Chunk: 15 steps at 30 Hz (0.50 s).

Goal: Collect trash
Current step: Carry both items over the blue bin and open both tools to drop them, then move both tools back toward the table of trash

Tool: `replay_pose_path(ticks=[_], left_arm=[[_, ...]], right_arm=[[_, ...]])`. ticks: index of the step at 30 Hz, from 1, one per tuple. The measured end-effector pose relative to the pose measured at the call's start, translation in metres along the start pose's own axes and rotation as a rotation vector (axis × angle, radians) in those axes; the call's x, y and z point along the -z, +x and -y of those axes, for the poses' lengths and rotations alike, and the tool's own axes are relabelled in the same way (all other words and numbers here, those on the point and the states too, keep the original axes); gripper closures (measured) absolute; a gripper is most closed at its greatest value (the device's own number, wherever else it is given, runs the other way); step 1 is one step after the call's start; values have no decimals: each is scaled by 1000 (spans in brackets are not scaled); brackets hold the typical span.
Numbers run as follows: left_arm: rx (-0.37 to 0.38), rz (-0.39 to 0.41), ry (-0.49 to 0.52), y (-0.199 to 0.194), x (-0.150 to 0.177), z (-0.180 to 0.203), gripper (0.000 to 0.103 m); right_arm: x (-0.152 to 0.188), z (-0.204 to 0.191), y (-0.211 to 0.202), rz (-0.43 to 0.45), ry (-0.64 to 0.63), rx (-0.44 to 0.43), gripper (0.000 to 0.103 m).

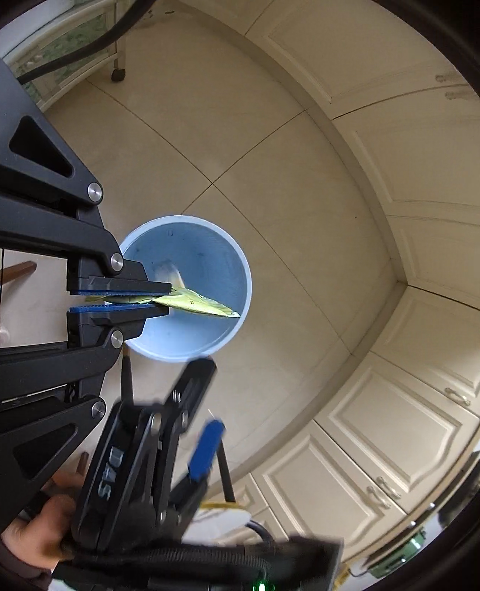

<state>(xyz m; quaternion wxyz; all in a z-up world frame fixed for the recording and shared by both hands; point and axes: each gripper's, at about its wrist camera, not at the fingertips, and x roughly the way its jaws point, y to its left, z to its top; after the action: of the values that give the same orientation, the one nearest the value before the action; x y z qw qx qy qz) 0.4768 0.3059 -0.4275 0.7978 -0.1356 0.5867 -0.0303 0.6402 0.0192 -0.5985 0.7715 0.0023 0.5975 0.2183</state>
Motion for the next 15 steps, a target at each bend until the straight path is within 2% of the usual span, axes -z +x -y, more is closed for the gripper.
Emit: replay_pose_path(ticks=[3,7,8,10,11,12,15], left_arm=[[7,-35,-9,17,-12,3,102],[2,-71,26,42,-45,17,101],[-3,-73,27,45,-50,18,95],[-22,-76,40,49,-61,28,74],[-36,-79,43,49,-67,29,55],[-49,-72,45,50,-66,34,50],[-86,-38,26,31,-66,38,50]], right_arm=[[1,7,-5,37,1,58,19],[6,14,-25,84,-22,121,11],[9,15,-31,99,-28,141,11],[13,18,-45,126,-40,189,11],[10,16,-47,132,-42,201,11],[11,17,-55,148,-41,206,11],[5,13,-69,183,-27,212,9]])
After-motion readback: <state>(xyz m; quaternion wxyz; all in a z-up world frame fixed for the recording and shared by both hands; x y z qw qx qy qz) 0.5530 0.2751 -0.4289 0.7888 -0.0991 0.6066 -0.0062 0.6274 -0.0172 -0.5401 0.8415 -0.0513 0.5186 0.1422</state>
